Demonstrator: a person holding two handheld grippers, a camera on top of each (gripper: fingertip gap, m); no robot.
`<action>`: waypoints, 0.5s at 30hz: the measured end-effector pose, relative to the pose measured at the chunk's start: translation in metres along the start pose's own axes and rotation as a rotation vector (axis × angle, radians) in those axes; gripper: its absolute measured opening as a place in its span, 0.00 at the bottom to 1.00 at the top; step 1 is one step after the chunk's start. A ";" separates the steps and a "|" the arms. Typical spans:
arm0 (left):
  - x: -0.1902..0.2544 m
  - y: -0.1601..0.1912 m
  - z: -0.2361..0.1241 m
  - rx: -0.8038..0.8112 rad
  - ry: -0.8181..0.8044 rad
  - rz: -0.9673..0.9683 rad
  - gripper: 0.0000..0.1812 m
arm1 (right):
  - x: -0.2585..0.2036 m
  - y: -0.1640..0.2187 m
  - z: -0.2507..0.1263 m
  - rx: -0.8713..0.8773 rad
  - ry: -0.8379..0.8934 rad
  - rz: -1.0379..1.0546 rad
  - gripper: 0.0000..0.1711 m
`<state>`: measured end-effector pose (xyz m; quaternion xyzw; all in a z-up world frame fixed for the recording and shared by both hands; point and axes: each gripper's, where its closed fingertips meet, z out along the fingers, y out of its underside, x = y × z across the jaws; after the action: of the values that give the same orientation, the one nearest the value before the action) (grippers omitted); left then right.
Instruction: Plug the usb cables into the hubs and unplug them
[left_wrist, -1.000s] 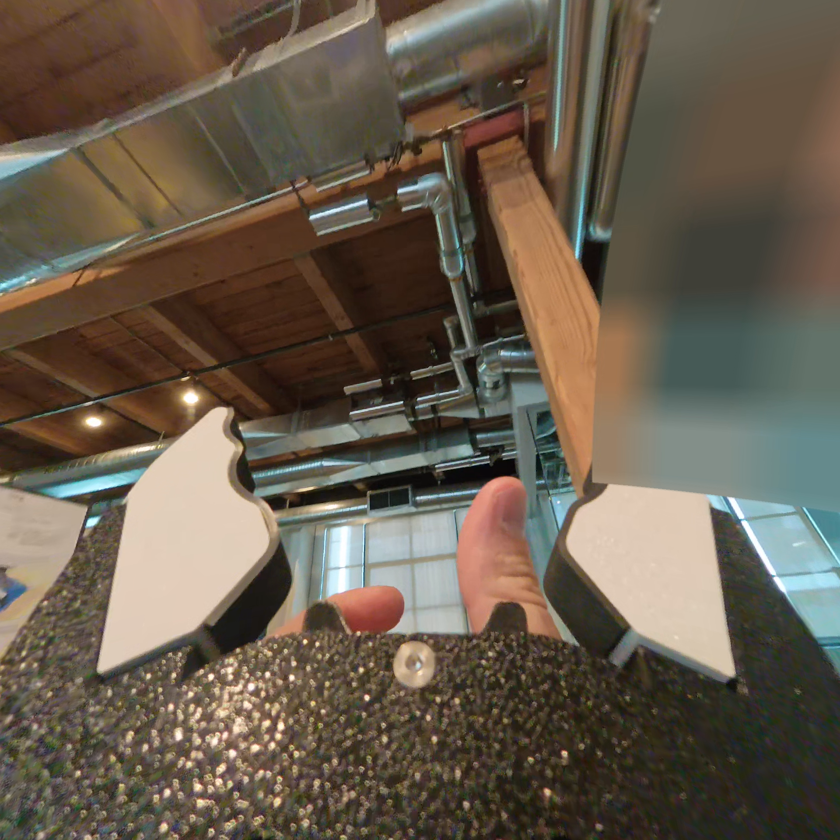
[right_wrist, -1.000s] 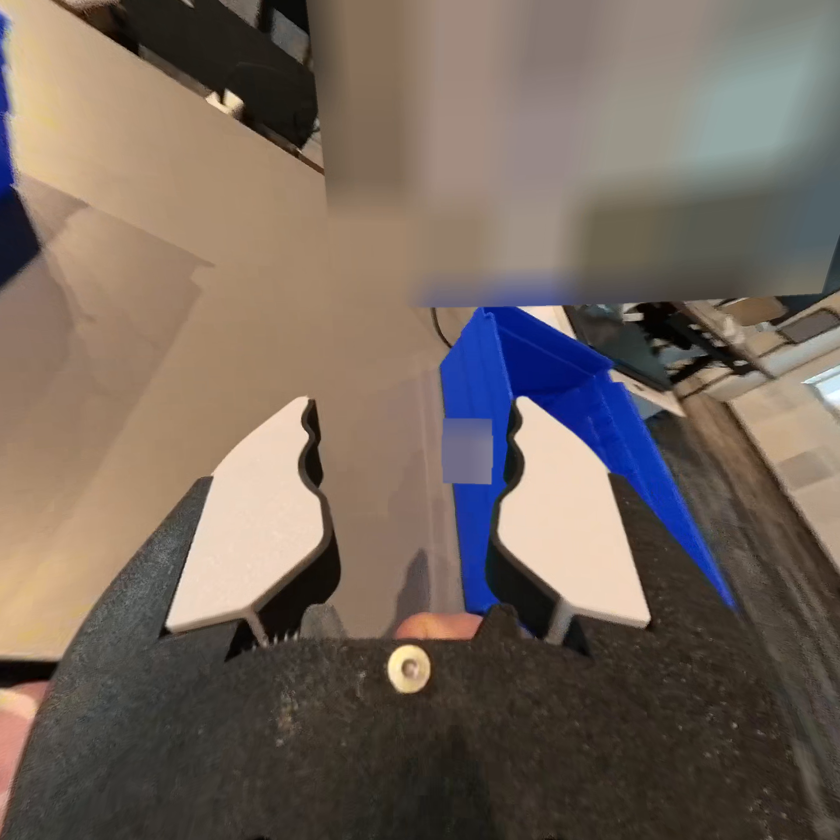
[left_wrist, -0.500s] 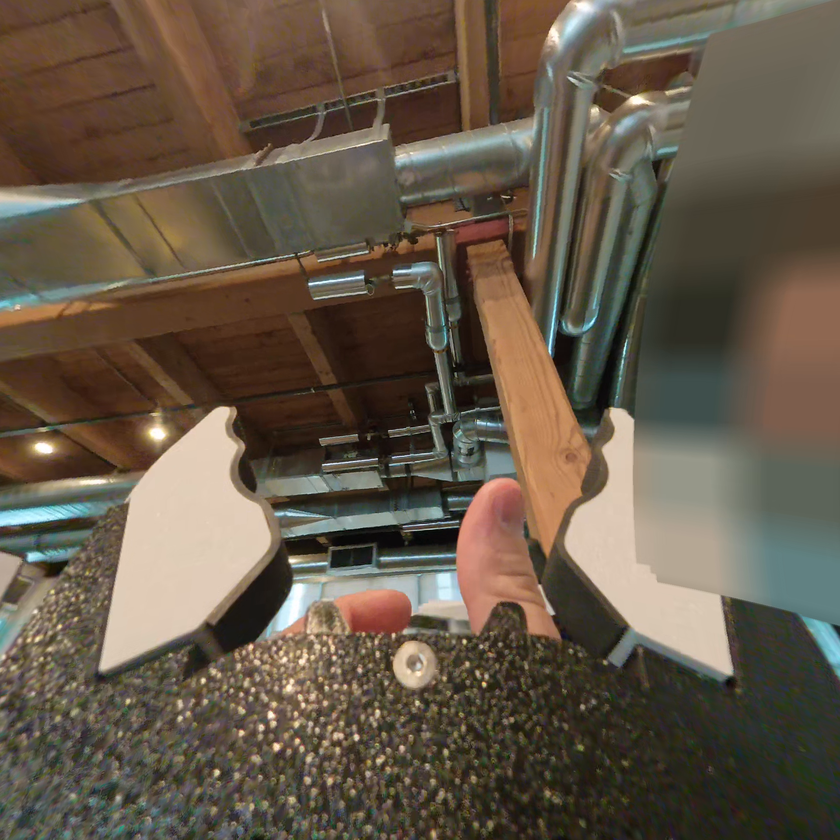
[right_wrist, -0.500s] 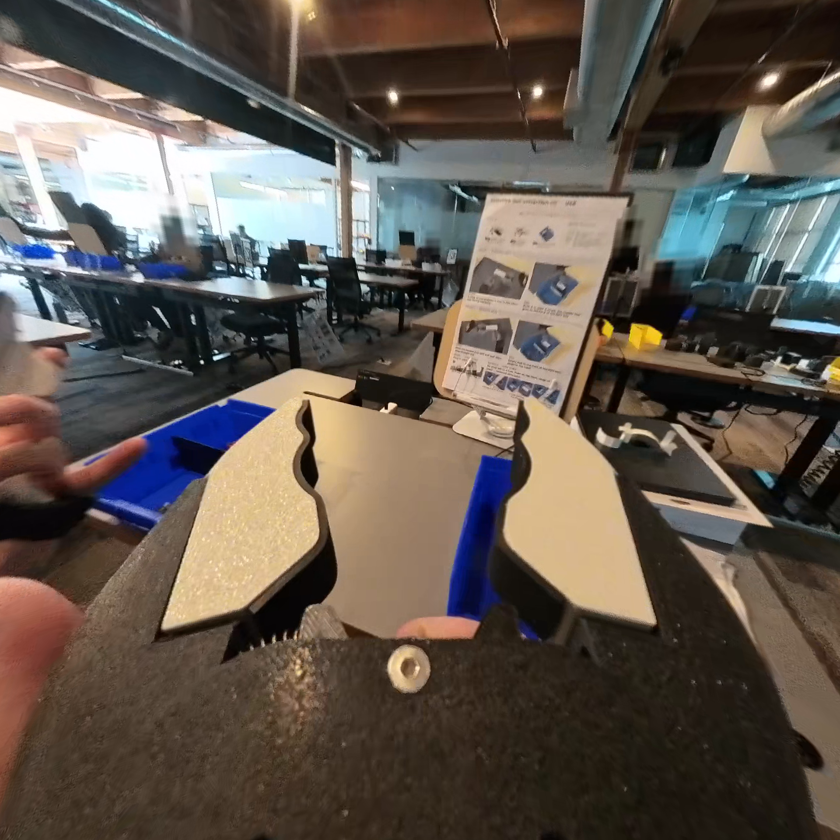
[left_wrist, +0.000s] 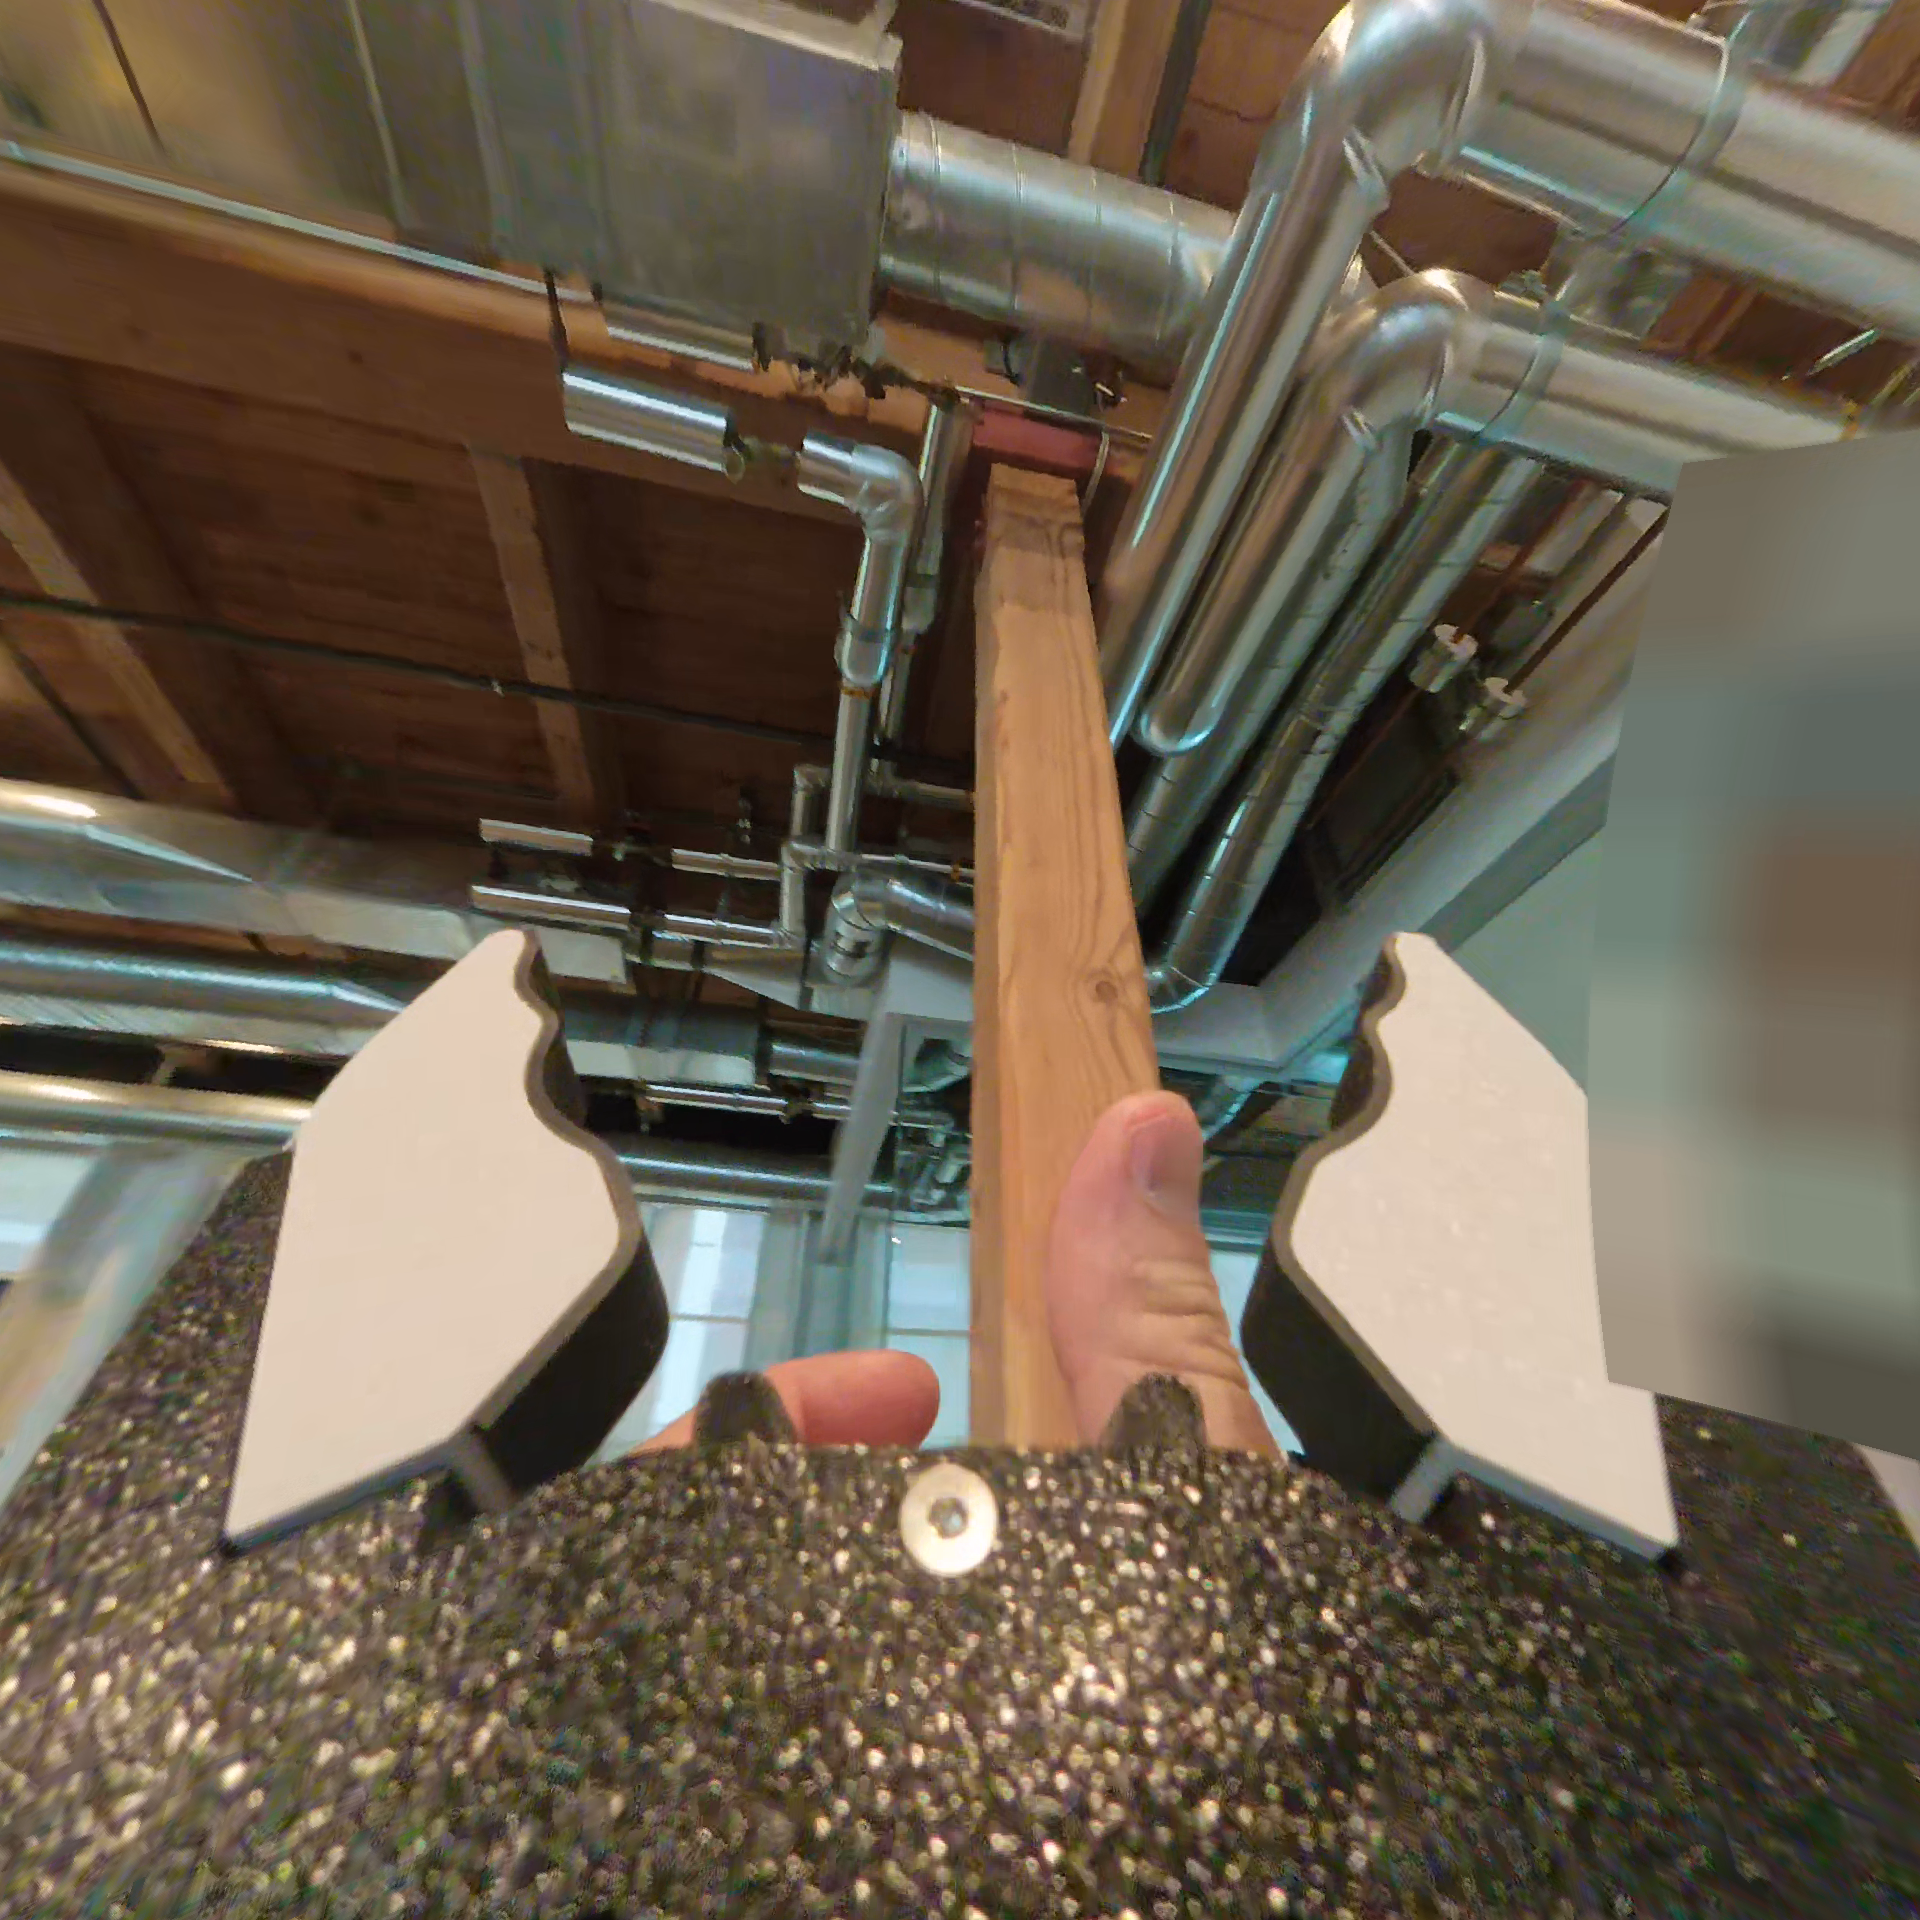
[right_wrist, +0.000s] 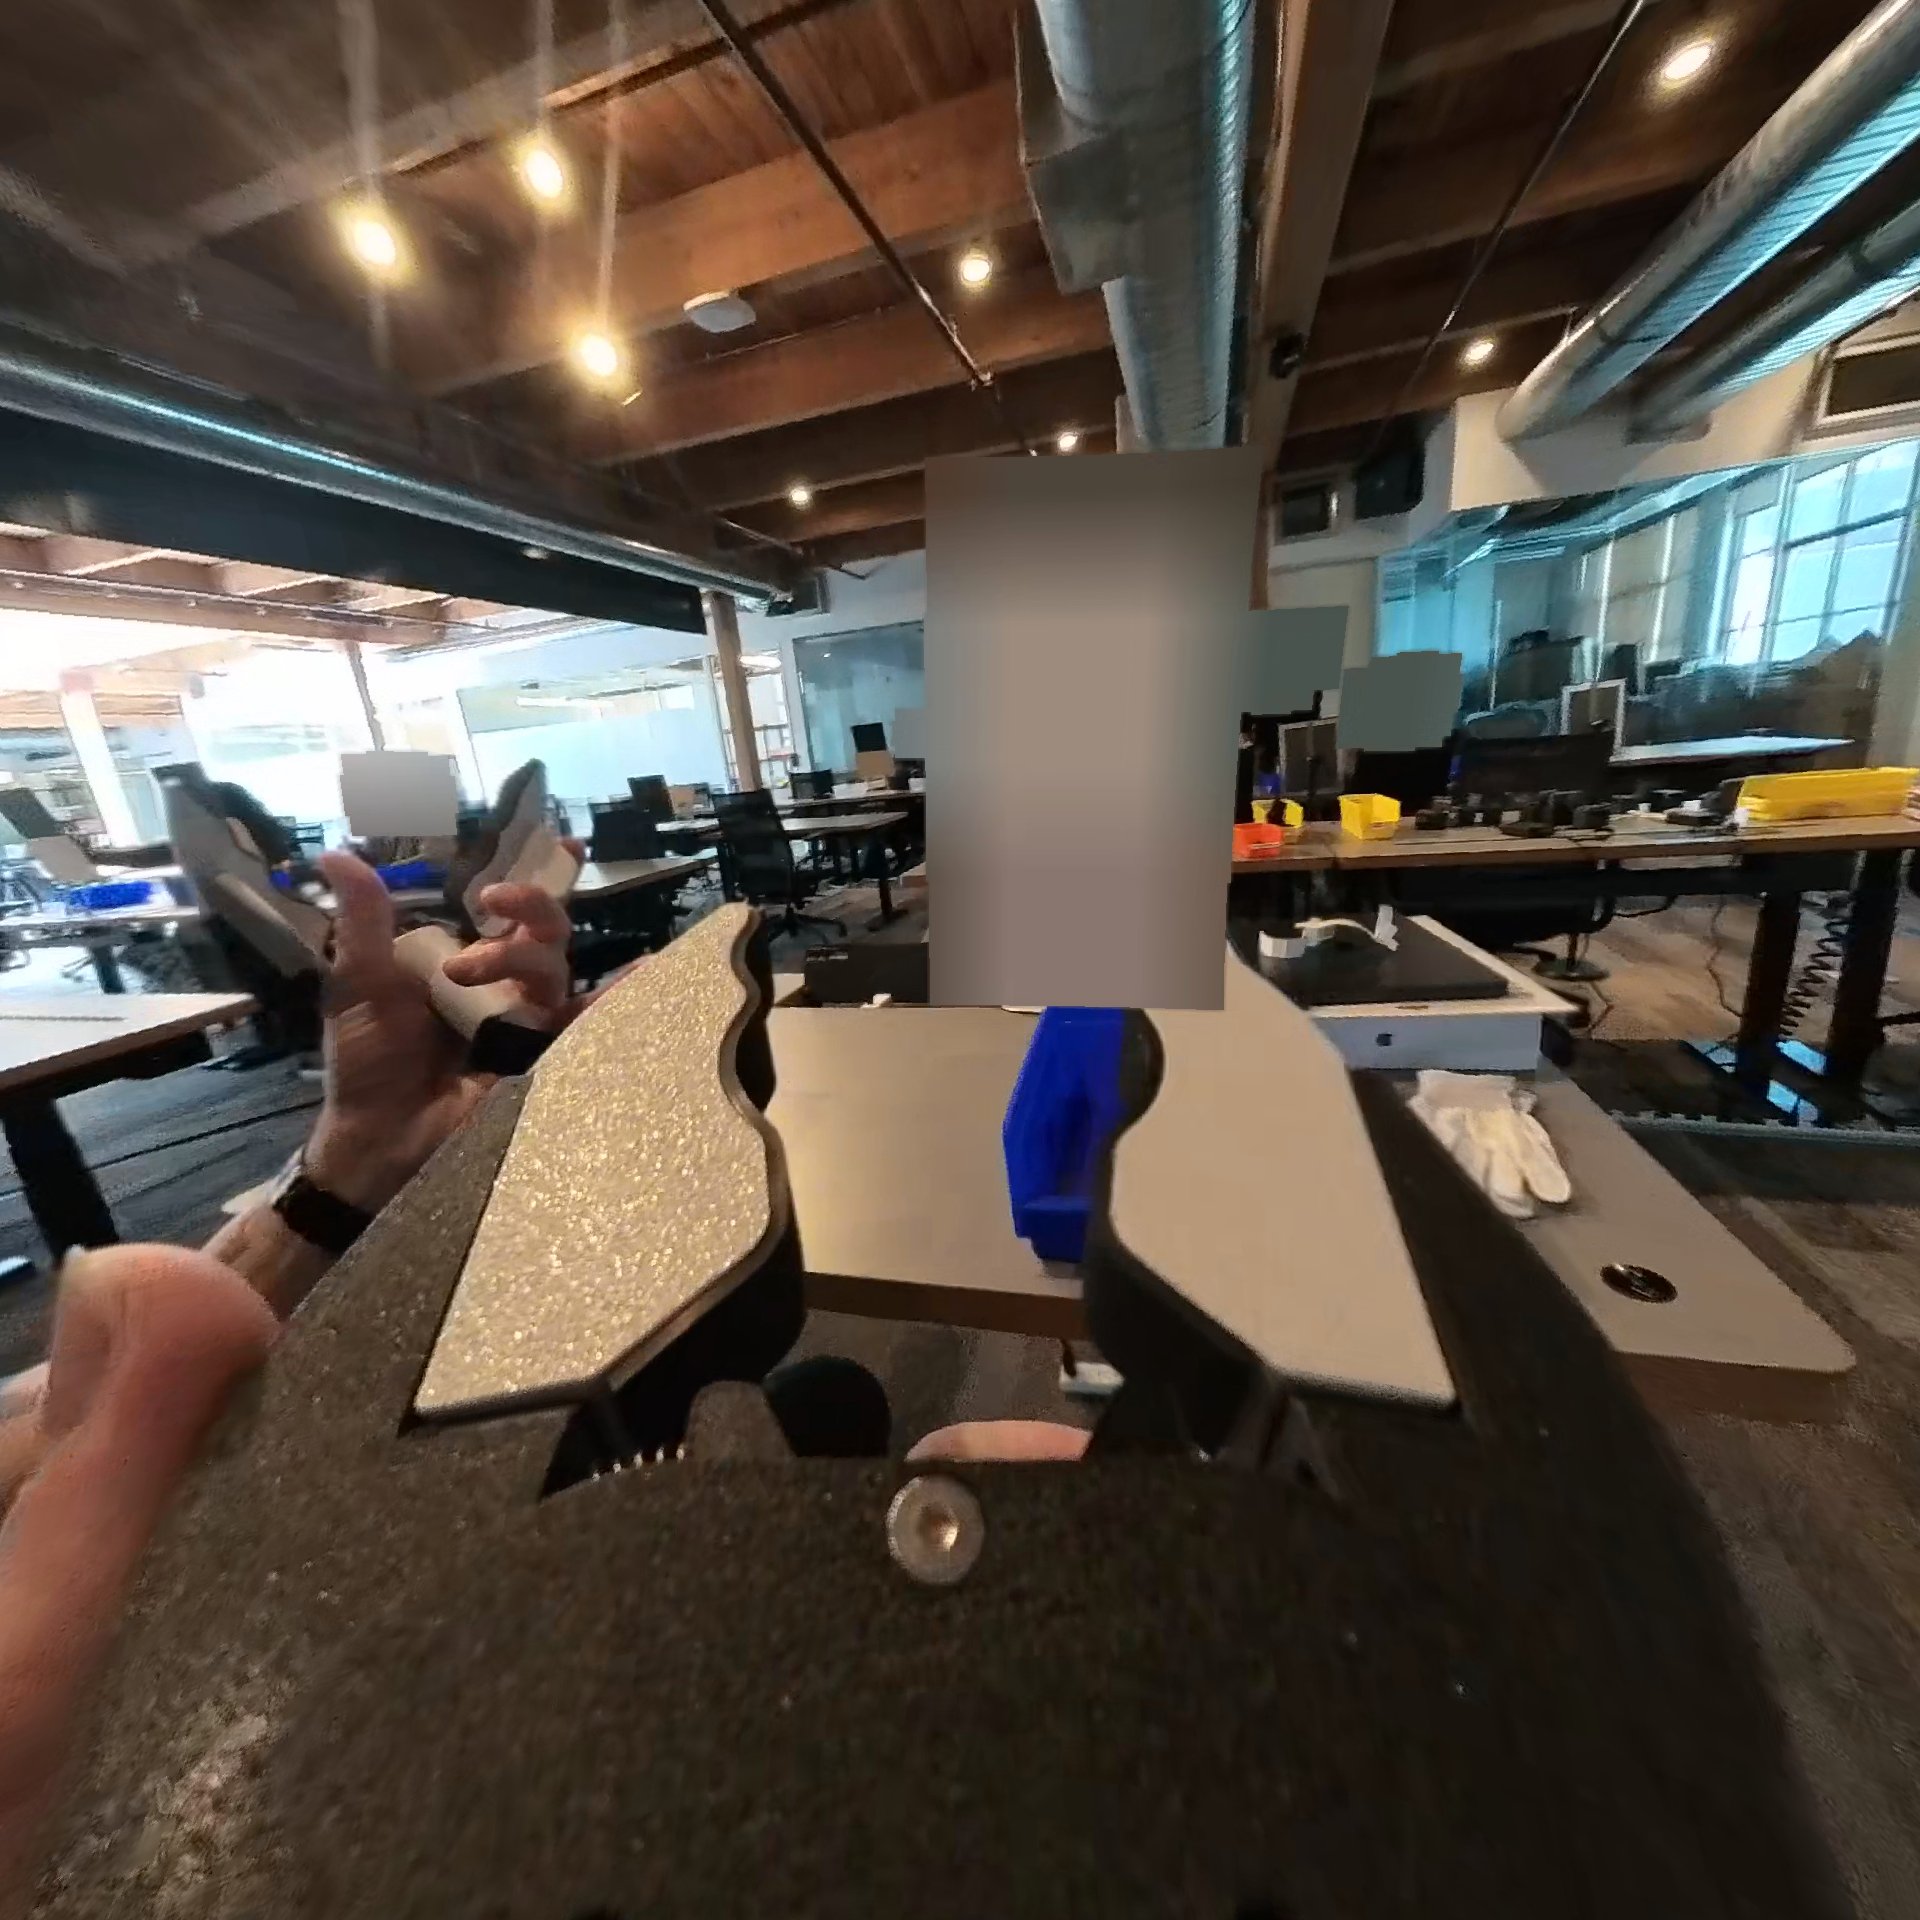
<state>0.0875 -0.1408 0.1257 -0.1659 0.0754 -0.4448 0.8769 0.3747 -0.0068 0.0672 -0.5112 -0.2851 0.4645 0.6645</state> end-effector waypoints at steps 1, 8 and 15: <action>-0.003 0.008 0.000 -0.012 0.006 -0.027 0.77 | -0.003 0.003 -0.003 0.006 0.002 -0.004 0.37; -0.023 0.044 -0.005 -0.054 0.023 -0.177 0.77 | -0.019 0.029 -0.014 0.009 0.032 0.008 0.37; -0.023 0.060 0.001 -0.070 0.058 -0.230 0.77 | -0.036 0.053 -0.024 -0.022 0.039 0.023 0.37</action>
<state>0.1189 -0.0891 0.1047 -0.1909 0.0968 -0.5443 0.8111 0.3632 -0.0471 0.0133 -0.5308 -0.2711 0.4590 0.6589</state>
